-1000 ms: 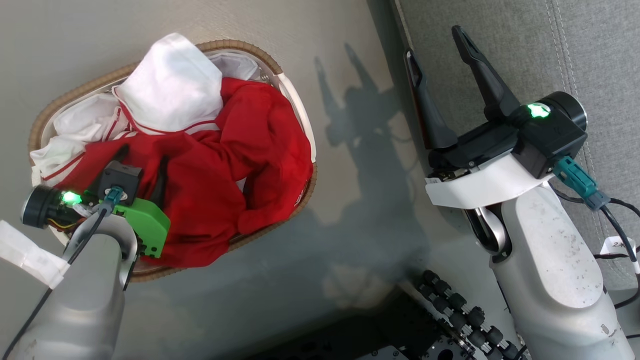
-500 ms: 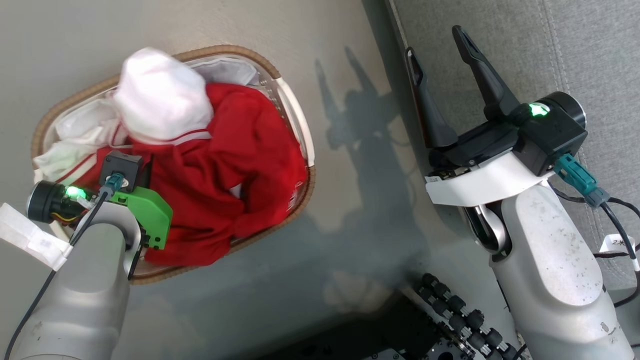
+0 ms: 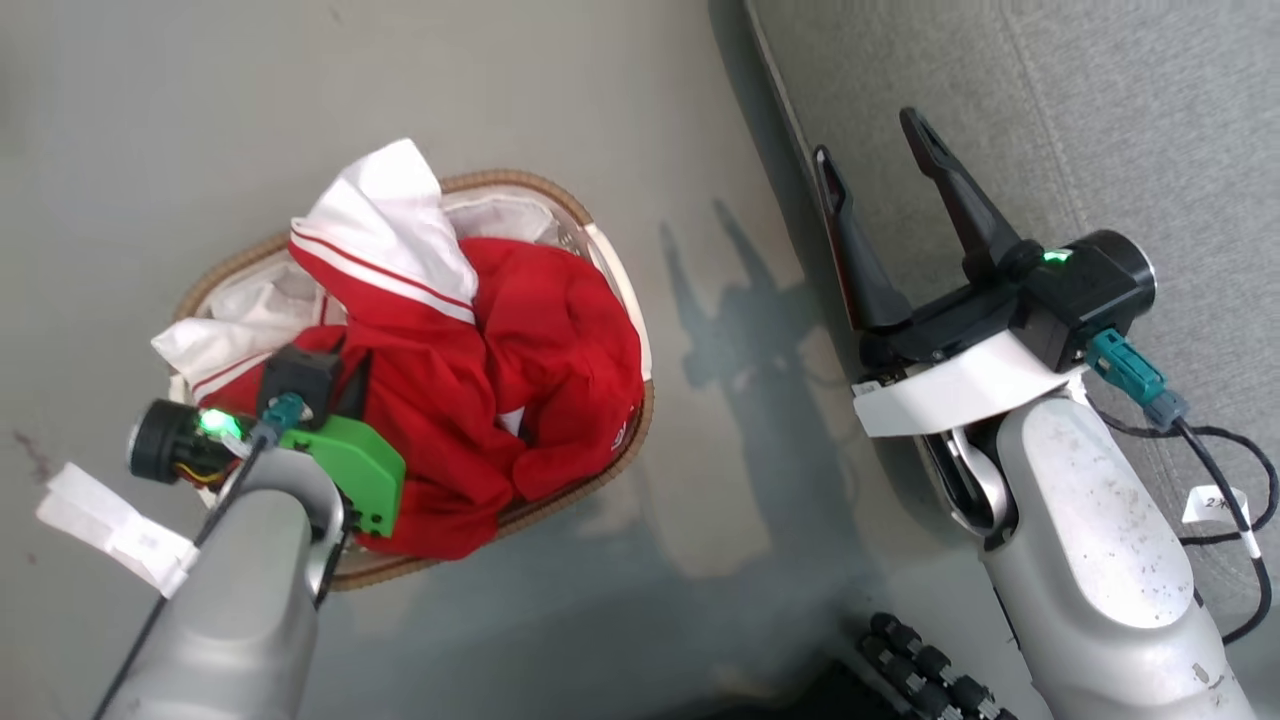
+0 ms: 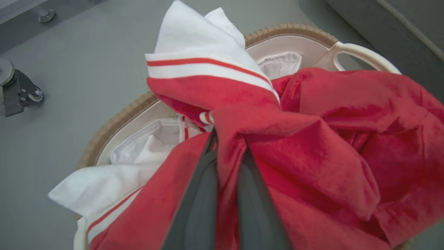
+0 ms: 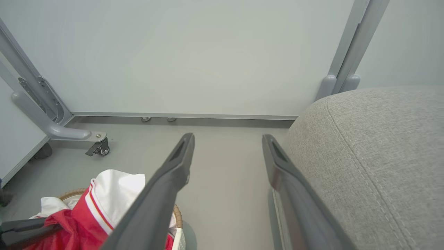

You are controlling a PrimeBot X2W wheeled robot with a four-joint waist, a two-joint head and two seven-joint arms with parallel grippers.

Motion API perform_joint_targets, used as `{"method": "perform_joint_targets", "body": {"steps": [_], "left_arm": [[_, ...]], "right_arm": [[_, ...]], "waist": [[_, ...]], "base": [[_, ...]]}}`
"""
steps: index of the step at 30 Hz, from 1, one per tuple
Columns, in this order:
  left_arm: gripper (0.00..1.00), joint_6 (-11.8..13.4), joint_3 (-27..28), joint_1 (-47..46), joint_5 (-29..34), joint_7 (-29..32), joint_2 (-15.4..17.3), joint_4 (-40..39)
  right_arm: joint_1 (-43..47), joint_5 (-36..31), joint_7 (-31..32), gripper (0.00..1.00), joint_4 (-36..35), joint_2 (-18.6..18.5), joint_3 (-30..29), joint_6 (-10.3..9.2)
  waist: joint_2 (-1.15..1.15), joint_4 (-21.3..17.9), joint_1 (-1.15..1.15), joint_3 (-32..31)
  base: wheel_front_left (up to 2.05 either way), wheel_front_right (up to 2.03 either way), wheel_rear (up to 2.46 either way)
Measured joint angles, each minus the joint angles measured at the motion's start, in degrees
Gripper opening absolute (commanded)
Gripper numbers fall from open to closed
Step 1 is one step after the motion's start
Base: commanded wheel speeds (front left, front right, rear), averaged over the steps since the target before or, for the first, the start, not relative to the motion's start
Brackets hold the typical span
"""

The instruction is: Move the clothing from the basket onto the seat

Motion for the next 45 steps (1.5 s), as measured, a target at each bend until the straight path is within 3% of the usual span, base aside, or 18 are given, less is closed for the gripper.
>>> {"method": "perform_joint_targets", "body": {"steps": [21, 34, 45], "left_arm": [[0.00, 0.00, 4.46, 16.80, -0.35, 0.00, -5.75, -18.36], [0.00, 0.00, 7.45, 19.19, -0.16, 0.01, -7.73, -28.40], [0.00, 0.00, 8.55, 19.50, -0.32, 0.01, -8.35, -32.95]], "right_arm": [[11.87, -0.98, -0.01, 1.00, 4.50, -1.46, -1.96, 0.00], [16.68, 0.09, -0.01, 1.00, 5.81, -1.78, -0.97, 0.00], [19.78, 0.65, -0.01, 1.00, 7.59, -1.57, 1.35, 0.00]], "waist": [[0.00, 5.12, -0.01, -21.68], [0.00, 8.34, -0.01, -32.10], [0.00, 9.59, -0.01, -36.90]], "base": [[0.00, 0.00, 0.00], [0.00, 0.00, 0.00], [0.00, 0.00, 0.00]]}}
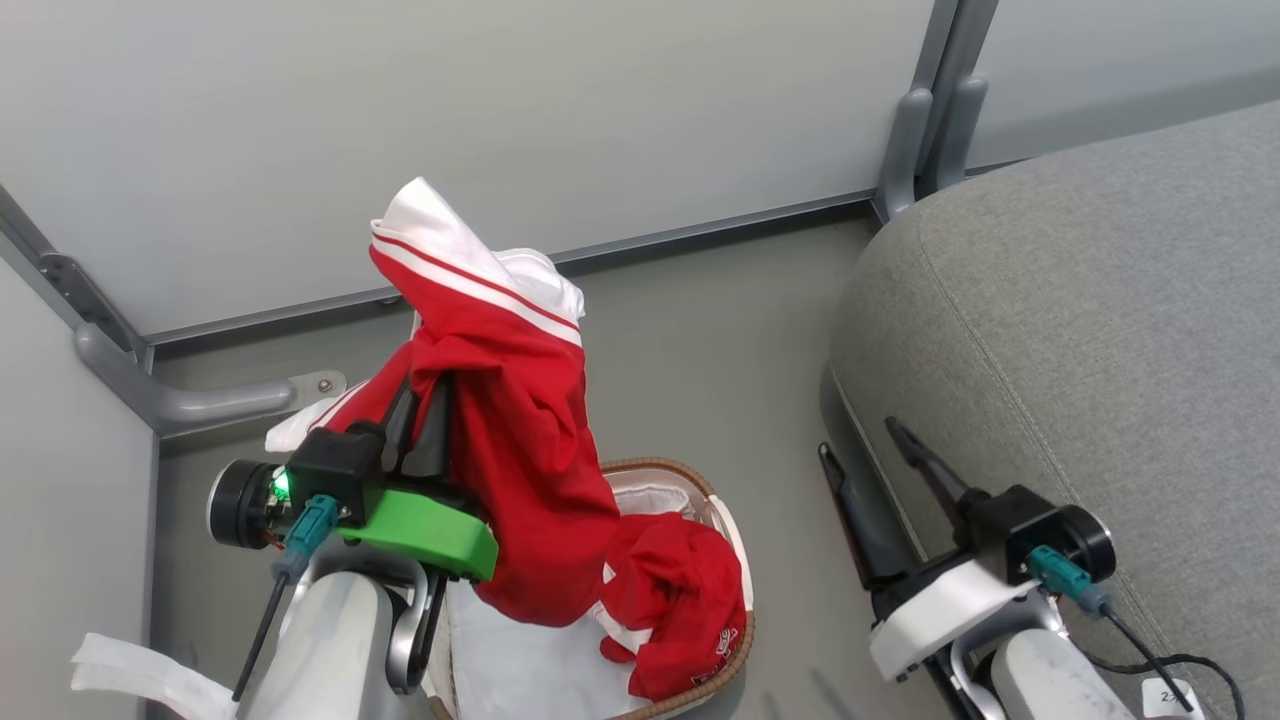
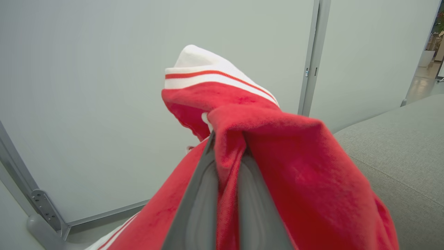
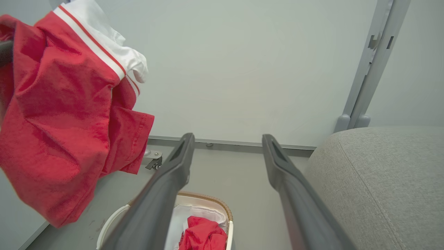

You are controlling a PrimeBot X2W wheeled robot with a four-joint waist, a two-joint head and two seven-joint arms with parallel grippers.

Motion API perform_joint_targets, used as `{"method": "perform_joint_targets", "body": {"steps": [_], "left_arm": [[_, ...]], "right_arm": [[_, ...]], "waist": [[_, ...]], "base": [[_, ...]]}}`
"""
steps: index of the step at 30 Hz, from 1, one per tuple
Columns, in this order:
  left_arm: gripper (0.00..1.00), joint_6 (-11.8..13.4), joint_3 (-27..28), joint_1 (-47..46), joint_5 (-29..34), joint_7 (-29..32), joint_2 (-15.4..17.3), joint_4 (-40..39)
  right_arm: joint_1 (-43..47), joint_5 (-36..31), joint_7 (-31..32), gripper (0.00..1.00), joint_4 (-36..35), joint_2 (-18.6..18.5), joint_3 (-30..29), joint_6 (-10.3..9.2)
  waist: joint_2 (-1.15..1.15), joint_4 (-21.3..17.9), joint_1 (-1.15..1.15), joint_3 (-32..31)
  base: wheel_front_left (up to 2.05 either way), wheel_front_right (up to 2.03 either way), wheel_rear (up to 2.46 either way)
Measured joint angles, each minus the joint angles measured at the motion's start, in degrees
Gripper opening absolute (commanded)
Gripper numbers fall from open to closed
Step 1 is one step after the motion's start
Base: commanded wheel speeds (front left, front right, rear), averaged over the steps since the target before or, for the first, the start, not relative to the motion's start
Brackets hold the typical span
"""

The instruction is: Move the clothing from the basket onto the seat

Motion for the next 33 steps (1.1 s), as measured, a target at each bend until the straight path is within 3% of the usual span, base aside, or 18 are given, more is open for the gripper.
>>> {"method": "perform_joint_targets", "body": {"steps": [8, 19, 33], "left_arm": [[0.00, 0.00, -1.01, 0.00, -0.11, 0.00, -0.07, -1.33], [0.00, 0.00, -3.12, -0.32, -1.98, 0.00, -0.10, -1.58], [0.00, 0.00, -6.80, -2.74, -3.48, 0.00, -0.13, -1.59]], "right_arm": [[0.32, 1.74, 0.01, 1.00, 1.42, -0.52, 9.77, 0.00], [-11.04, 7.21, 0.00, 1.00, 6.38, 0.90, 26.20, 0.01], [-21.40, 11.34, 0.00, 1.00, 16.14, 1.53, 33.36, 0.01]], "waist": [[0.00, 0.98, 0.00, -0.53], [0.00, 2.37, 0.00, 1.13], [0.00, 4.99, 0.00, 2.86]], "base": [[0.00, 0.00, 0.00], [0.00, 0.00, 0.00], [0.00, 0.00, 0.00]]}}
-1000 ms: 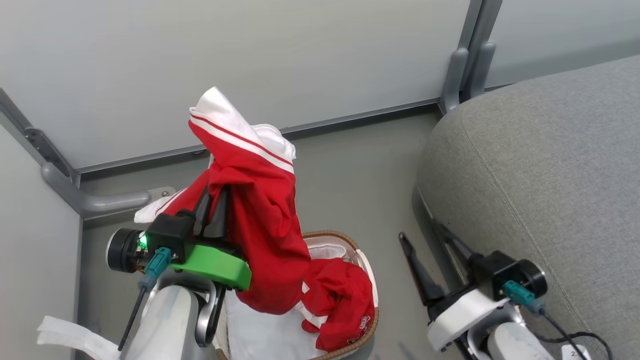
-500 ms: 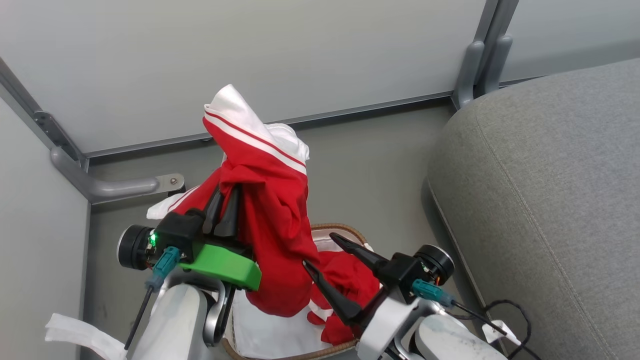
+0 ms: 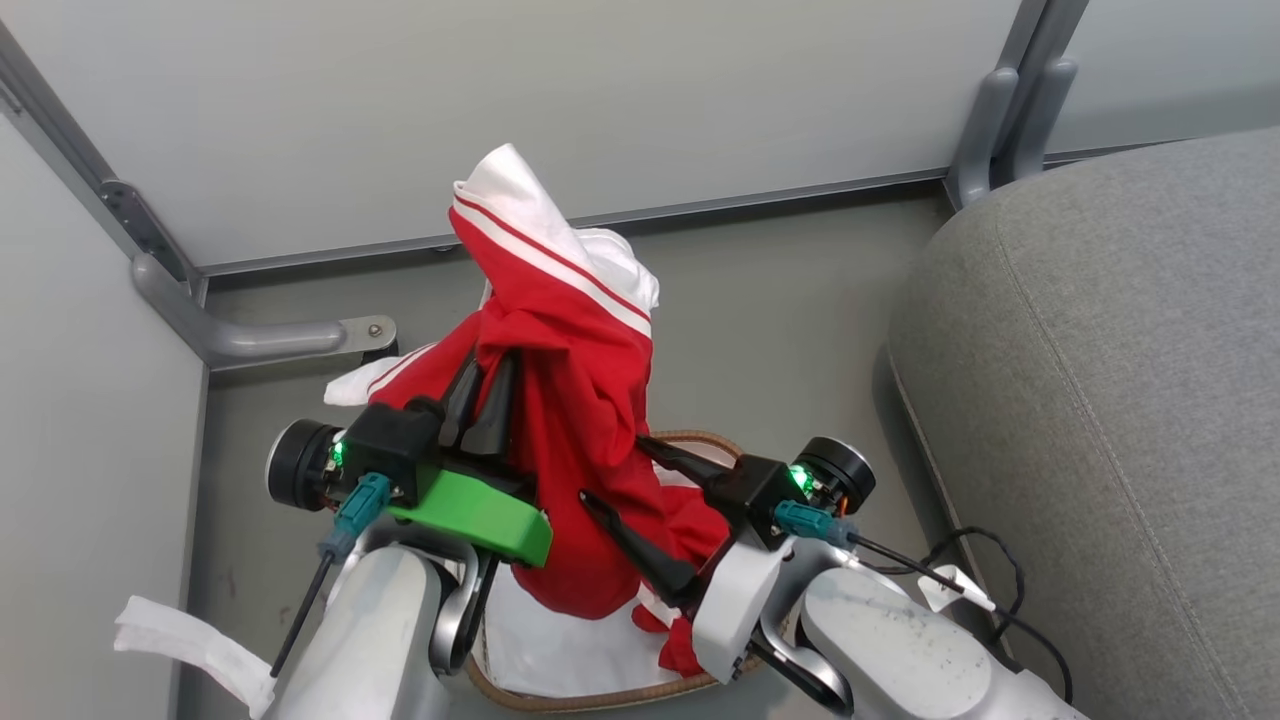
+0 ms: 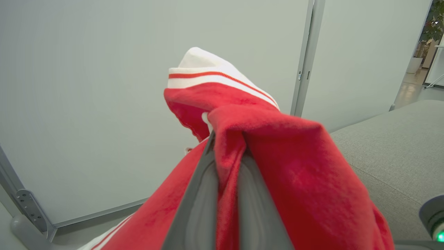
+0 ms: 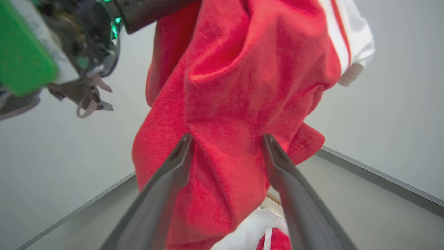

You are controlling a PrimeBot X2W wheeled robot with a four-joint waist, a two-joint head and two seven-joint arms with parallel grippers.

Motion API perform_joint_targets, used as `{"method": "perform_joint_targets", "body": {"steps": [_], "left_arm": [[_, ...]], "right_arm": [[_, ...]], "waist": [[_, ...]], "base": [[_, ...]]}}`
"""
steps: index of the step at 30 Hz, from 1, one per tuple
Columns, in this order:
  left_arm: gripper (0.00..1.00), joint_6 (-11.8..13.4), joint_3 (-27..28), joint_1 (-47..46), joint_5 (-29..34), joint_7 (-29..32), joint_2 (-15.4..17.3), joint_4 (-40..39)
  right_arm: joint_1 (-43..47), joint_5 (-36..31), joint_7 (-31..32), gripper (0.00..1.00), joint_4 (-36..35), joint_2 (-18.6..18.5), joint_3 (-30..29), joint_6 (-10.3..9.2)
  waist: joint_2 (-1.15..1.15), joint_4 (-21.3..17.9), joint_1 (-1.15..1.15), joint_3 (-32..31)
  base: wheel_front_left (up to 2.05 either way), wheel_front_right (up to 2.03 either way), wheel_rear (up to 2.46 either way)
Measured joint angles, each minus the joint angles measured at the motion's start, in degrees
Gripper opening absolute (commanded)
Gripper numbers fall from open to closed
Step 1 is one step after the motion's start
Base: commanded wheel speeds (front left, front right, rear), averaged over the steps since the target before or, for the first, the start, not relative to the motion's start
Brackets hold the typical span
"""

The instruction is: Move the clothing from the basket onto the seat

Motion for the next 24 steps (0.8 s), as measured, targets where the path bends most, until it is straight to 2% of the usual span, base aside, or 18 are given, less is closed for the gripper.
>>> {"method": "perform_joint_targets", "body": {"steps": [8, 10, 12, 13, 14, 24], "left_arm": [[0.00, 0.22, -3.23, -1.48, -2.04, 0.00, -0.02, -0.37], [0.00, 0.35, -4.22, -1.60, -2.34, 0.00, -0.02, -0.57], [0.00, 0.37, -5.22, -1.96, -2.67, 0.00, -0.02, -0.75], [0.00, 0.43, -5.60, -2.19, -2.86, 0.00, -0.03, -0.89], [0.00, 0.44, -6.02, -2.32, -2.92, 0.00, -0.02, -1.01], [0.00, 0.96, -7.72, -2.80, -4.03, 0.00, -0.02, -1.31]], "right_arm": [[-2.65, 1.69, -0.01, 1.00, 5.03, 0.05, 0.99, 0.00], [-3.16, 2.09, -0.01, 0.77, 6.00, -0.01, 1.13, -0.01], [-3.82, 2.59, -0.01, 0.45, 6.65, 0.03, 1.15, -0.01], [-4.17, 2.87, -0.01, 0.19, 6.94, 0.03, 1.31, -0.01], [-4.41, 3.23, -0.01, 0.00, 7.37, 0.04, 1.48, 0.00], [-4.89, 5.52, -0.03, 0.00, 8.99, 0.07, 2.65, 0.00]], "waist": [[0.00, 1.94, 0.00, 0.79], [0.00, 2.58, 0.00, 0.98], [0.00, 3.18, 0.00, 1.15], [0.00, 3.51, 0.00, 1.25], [0.00, 3.82, 0.00, 1.33], [0.00, 5.24, 0.00, 1.80]], "base": [[0.00, 0.00, 0.00], [0.00, 0.00, 0.00], [0.00, 0.00, 0.00], [0.00, 0.00, 0.00], [0.00, 0.00, 0.00], [0.00, 0.00, 0.00]]}}
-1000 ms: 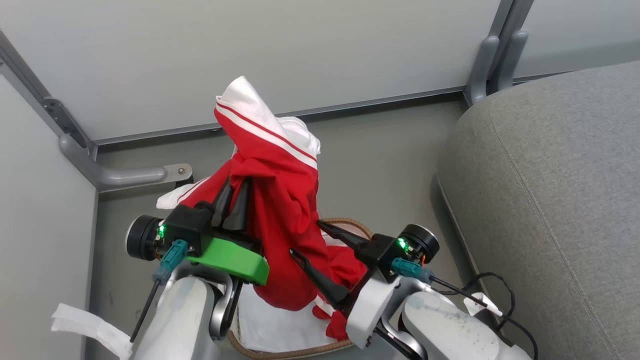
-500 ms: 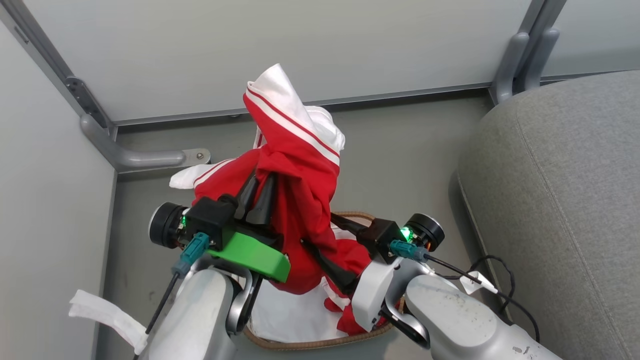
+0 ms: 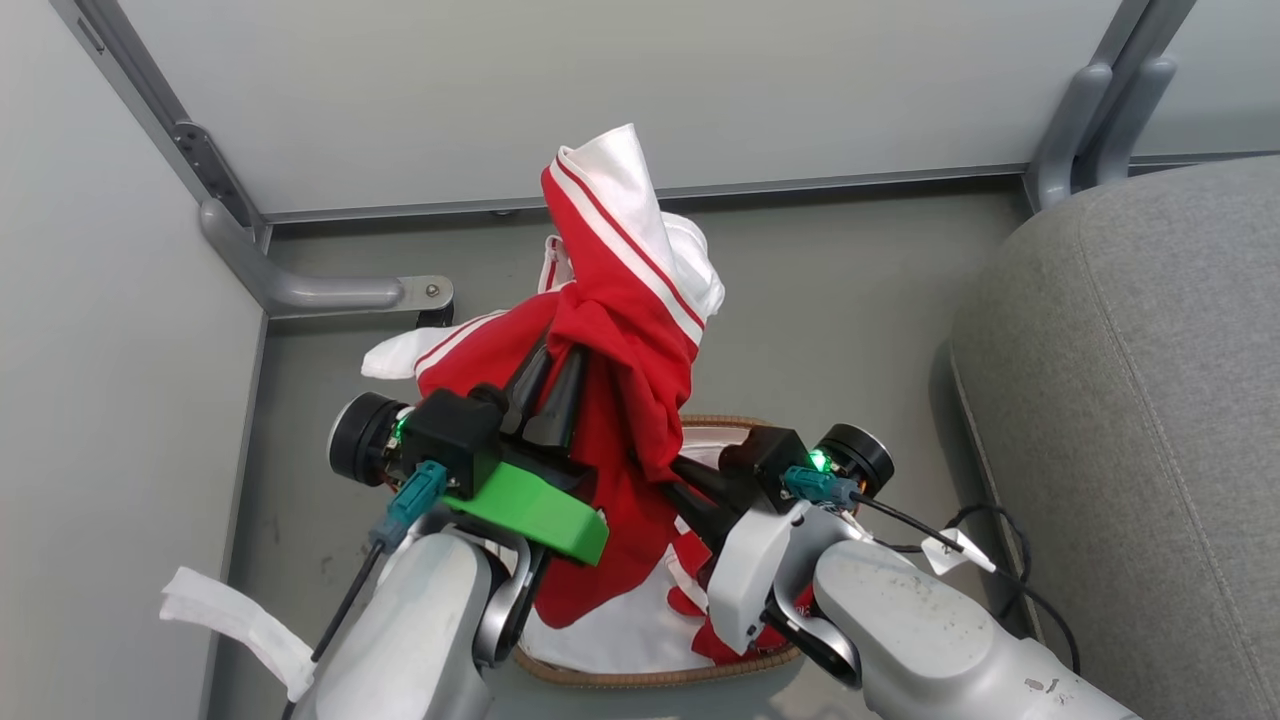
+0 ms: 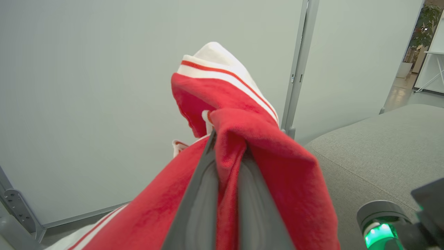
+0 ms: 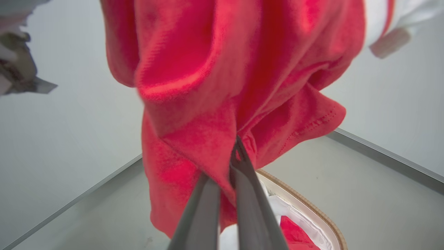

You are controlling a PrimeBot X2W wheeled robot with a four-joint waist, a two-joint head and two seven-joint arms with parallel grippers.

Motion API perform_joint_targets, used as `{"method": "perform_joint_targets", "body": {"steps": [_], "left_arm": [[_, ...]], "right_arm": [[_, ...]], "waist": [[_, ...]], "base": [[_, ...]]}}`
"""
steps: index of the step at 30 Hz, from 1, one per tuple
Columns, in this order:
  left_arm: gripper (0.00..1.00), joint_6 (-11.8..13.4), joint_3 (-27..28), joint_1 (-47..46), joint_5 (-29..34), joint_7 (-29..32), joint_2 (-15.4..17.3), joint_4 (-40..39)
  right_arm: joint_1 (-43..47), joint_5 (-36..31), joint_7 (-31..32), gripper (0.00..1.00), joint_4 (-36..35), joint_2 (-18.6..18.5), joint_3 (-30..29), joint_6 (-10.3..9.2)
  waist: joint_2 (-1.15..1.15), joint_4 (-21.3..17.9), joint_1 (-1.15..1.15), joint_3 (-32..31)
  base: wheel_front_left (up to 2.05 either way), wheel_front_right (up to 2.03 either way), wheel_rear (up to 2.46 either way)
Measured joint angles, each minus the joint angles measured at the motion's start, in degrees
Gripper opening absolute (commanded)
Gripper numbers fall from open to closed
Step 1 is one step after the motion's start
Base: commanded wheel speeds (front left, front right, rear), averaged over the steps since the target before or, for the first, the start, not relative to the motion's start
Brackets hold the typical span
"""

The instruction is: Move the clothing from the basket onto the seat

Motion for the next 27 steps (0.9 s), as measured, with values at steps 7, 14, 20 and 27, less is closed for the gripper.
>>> {"method": "perform_joint_targets", "body": {"steps": [7, 14, 20, 27], "left_arm": [[0.00, 0.08, 0.22, 0.00, 0.15, 0.00, 0.00, 0.12], [1.00, -0.03, 0.32, 0.02, 1.12, -0.01, 0.00, 0.87], [1.00, -0.05, 1.91, 0.27, 1.88, -0.01, -0.02, 1.79], [1.00, -0.38, 5.97, 1.71, 4.50, -0.03, -0.02, 2.72]], "right_arm": [[0.10, 0.09, -0.01, 0.00, -0.10, 0.00, -0.66, 0.00], [0.48, -0.67, 0.00, 0.00, -1.00, -0.01, -1.69, 0.00], [1.99, -1.78, 0.00, 0.00, -4.66, -0.02, -5.06, -0.01], [5.70, -4.20, 0.05, 0.00, -9.64, -0.05, -10.35, 0.00]], "waist": [[0.00, -0.59, 0.00, -0.08], [0.00, -1.18, 0.00, -0.03], [0.00, -2.90, 0.00, -0.10], [0.00, -7.71, 0.00, -0.04]], "base": [[0.00, 0.00, 0.00], [0.00, 0.00, 0.00], [0.00, 0.00, 0.00], [0.00, 0.00, 0.00]]}}
